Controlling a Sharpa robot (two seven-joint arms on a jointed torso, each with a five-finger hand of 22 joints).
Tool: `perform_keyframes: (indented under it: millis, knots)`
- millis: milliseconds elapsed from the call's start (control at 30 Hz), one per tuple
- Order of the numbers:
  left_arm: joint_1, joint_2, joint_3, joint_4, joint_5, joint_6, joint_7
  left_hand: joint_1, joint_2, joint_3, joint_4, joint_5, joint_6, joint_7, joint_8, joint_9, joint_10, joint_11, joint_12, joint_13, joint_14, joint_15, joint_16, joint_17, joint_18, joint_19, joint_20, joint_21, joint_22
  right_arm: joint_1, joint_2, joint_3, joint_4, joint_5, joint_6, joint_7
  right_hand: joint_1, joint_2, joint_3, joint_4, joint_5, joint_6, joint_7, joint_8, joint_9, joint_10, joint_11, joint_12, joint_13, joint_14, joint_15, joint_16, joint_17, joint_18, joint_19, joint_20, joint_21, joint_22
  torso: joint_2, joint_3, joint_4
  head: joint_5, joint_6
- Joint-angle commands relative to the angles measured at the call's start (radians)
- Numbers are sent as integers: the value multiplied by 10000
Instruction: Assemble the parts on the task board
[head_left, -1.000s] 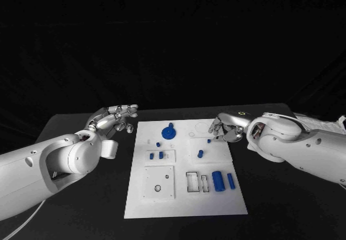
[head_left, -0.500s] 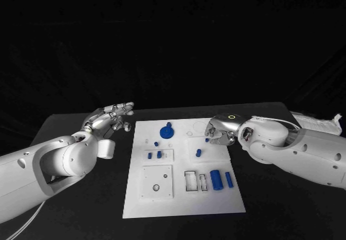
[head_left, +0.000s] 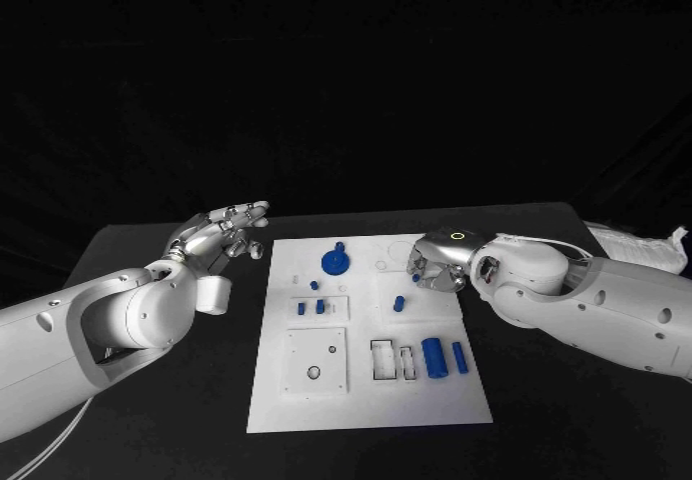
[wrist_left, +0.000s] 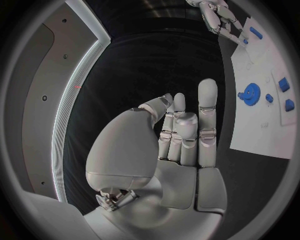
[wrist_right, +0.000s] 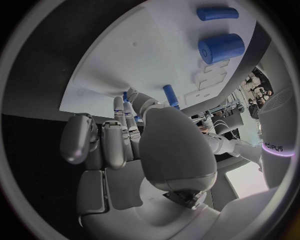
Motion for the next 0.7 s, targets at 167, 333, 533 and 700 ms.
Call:
perform_keyframes:
  millis: [167, 333, 533, 700]
  knots:
    - [0, 15, -1, 5, 72, 255, 50, -53, 7, -12, -36, 61, -76, -1, 40, -16, -111, 8, 89, 20, -65, -7, -64, -19, 175, -85, 1, -63, -28, -56, 119, 1, -106, -196, 498, -5, -141, 99, 367, 19, -76, 223, -29, 6, 28, 247, -38, -12, -207, 507, 1, -36, 5, 115, 75, 9, -54, 17, 2, 13, -10, 44, -40]
    - [0, 11, -3, 9, 70, 258, 28, -49, 4, -10, -45, 64, -90, 5, 42, -18, -134, 13, 109, 28, -67, -4, -62, -21, 178, -90, 3, -83, -43, -75, 165, 1, -141, -200, 674, -25, -155, 217, 637, 3, -106, 415, -60, 53, 66, 474, -74, 26, -313, 519, -22, 7, 52, 107, 106, -13, -21, 69, 4, 10, -5, 52, -71]
    - [0, 10, -3, 14, 64, 254, 0, -47, -2, -9, -58, 69, -133, 23, 45, -24, -195, 28, 158, 45, -70, 5, -56, -22, 179, -93, 9, -107, -59, -86, 215, 1, -175, -307, 812, -89, -155, 279, 820, -64, -113, 574, -85, 90, 107, 674, -106, 39, -386, 527, -44, 46, 93, 98, 130, -37, 8, 115, -6, 9, -17, 37, -97]
    - [0, 9, -4, 16, 57, 242, -9, -47, -3, -8, -62, 70, -146, 27, 45, -25, -215, 32, 172, 49, -71, 8, -55, -26, 179, -94, 11, -113, -62, -98, 274, 1, -188, -470, 747, -191, -164, 369, 931, -106, -120, 700, -111, 127, 149, 846, -137, 49, -429, 537, -69, 90, 146, 87, 159, -61, 51, 181, -8, 5, -9, 28, -118]
